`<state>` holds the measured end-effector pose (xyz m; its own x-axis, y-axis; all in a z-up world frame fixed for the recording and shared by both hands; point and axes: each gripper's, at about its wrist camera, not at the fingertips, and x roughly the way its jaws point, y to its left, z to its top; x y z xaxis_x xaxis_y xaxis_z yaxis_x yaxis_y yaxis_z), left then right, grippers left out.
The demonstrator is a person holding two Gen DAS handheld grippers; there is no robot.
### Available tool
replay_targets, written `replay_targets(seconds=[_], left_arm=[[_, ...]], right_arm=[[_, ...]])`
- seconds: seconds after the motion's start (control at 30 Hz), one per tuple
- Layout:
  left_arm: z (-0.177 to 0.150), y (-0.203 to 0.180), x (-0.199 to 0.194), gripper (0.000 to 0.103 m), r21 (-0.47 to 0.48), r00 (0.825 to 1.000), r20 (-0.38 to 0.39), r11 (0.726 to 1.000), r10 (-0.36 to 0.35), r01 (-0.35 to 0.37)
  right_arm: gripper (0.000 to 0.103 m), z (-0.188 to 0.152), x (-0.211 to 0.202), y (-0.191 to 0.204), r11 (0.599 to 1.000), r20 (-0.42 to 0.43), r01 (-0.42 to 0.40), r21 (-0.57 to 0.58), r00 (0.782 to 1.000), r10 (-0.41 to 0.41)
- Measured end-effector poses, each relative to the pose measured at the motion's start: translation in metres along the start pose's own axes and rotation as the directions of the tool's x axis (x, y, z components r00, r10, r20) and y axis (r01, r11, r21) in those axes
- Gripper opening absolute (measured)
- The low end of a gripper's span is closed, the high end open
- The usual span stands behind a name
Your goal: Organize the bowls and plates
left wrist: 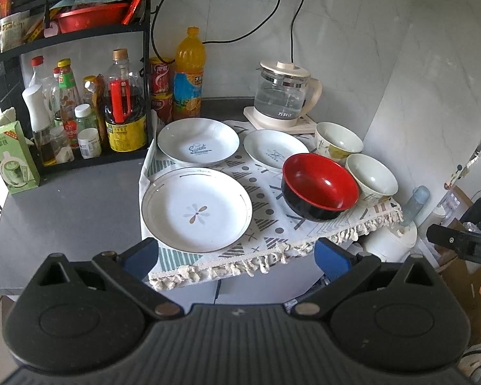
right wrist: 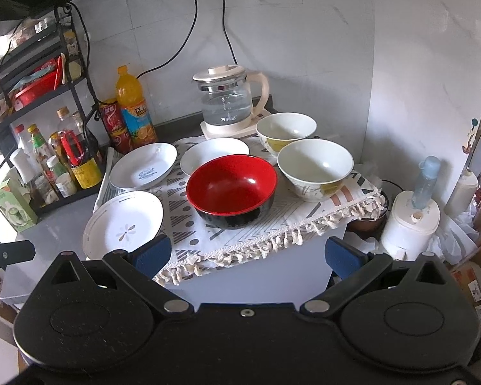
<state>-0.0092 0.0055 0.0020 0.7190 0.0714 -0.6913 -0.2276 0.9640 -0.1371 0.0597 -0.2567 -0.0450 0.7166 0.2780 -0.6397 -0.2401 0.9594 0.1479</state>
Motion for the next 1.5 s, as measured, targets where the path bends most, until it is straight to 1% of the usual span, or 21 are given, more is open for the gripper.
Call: replay_targets(seconds=[0.1, 0.5, 0.67, 0.8, 0.97, 1.27, 1.4, 1.5], left_arm=[[-0.001, -0.003, 0.003, 0.102, 0.005, 1.000, -0.004, 1.000, -0.001, 0.001], [0.001, -0.010, 0.007, 0.102, 0.003, 1.000, -0.002, 1.000, 0.006, -0.006], [0.001, -0.013, 0.008, 0.102, 0.010, 1.000, 0.000, 1.000, -0.001, 0.001], [0.004, -0.014, 0.007, 0.102, 0.010, 1.000, 0.008, 1.000, -0.012, 0.012], [0.008, -0.015, 0.008, 0.102, 0.012, 1.000, 0.016, 1.000, -0.019, 0.019], [0.013, -0.014, 0.019, 0.102, 0.011, 1.000, -0.008, 1.000, -0.023, 0.023], [0.019, -0.014, 0.030, 0.102, 0.013, 0.999, -0.031, 1.000, -0.020, 0.020], [0.026, -0.012, 0.039, 0.102, 0.013, 0.999, -0.044, 0.999, -0.032, 0.033]], right_arm=[[0.103, 0.001, 0.003, 0.000, 1.000, -0.006, -0.008, 0.008, 1.000, 0.008], [0.103, 0.002, 0.008, -0.008, 1.000, -0.015, 0.003, 0.008, 1.000, -0.003], [0.103, 0.004, 0.008, -0.010, 1.000, -0.005, 0.012, 0.012, 1.000, -0.011], [0.103, 0.006, 0.009, -0.011, 1.000, -0.012, 0.008, 0.025, 1.000, -0.008], [0.103, 0.008, 0.009, -0.008, 1.000, -0.001, 0.016, 0.010, 1.000, -0.016], [0.103, 0.009, 0.016, -0.009, 1.000, -0.014, 0.024, 0.020, 1.000, -0.023], [0.103, 0.011, 0.021, -0.010, 0.999, -0.025, 0.022, 0.029, 0.999, -0.021], [0.103, 0.013, 0.028, -0.011, 0.999, -0.036, 0.020, 0.027, 0.999, -0.019]])
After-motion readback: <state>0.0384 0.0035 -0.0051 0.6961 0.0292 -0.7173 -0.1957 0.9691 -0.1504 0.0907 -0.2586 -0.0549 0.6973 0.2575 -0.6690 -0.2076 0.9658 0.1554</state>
